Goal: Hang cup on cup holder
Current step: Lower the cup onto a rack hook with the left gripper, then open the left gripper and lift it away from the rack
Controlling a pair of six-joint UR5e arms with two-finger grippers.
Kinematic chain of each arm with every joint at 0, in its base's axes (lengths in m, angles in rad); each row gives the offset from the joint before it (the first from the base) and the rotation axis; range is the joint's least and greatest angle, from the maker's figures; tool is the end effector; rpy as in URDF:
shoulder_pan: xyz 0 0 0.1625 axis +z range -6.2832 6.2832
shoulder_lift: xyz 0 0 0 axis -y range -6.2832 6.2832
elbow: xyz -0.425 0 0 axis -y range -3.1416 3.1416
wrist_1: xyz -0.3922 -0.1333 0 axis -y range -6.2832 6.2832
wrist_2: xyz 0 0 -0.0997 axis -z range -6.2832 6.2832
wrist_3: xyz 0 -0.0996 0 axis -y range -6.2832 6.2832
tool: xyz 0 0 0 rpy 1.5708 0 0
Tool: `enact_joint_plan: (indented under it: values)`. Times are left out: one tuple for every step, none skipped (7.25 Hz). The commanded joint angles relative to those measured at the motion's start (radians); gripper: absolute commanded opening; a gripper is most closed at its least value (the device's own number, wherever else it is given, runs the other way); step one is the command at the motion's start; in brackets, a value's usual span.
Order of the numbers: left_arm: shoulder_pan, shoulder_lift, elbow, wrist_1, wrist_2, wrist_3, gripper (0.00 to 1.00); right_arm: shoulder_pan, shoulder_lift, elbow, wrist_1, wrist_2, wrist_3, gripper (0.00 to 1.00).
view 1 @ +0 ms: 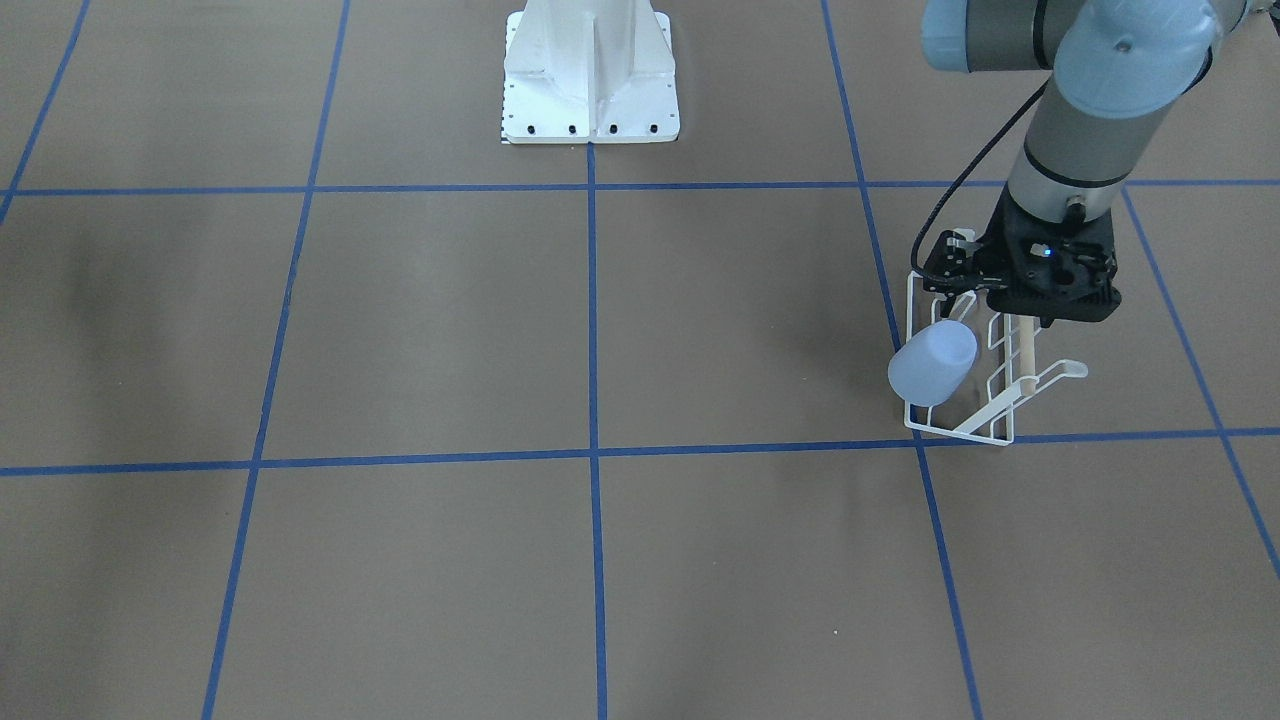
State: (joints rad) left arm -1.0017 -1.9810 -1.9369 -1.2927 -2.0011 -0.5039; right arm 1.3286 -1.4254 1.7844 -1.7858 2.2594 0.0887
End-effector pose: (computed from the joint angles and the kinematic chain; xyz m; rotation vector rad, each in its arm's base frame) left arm 0.2353 -0.5382 0.3093 0.2063 0.6133 0.1701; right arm -0.0612 -0.5396 0.5070 0.0232 -0.7019 -0.1967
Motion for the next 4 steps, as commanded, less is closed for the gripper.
enact_joint_plan:
  values:
    - [-0.163, 0.072, -0.002, -0.007, -0.109, 0.066, 0.99, 0.032, -0.033, -0.006, 0.015, 0.0, 0.0, 1.0]
    - [-0.264, 0.132, 0.031, -0.008, -0.161, 0.22, 0.99, 0.07, -0.064, -0.01, 0.02, 0.009, -0.004, 1.0]
    - [-0.357, 0.166, 0.077, -0.007, -0.227, 0.285, 0.99, 0.107, -0.09, -0.013, 0.02, 0.035, -0.033, 1.0]
    - [-0.43, 0.207, 0.129, -0.005, -0.293, 0.338, 0.99, 0.156, -0.136, -0.013, 0.02, 0.09, -0.137, 1.0]
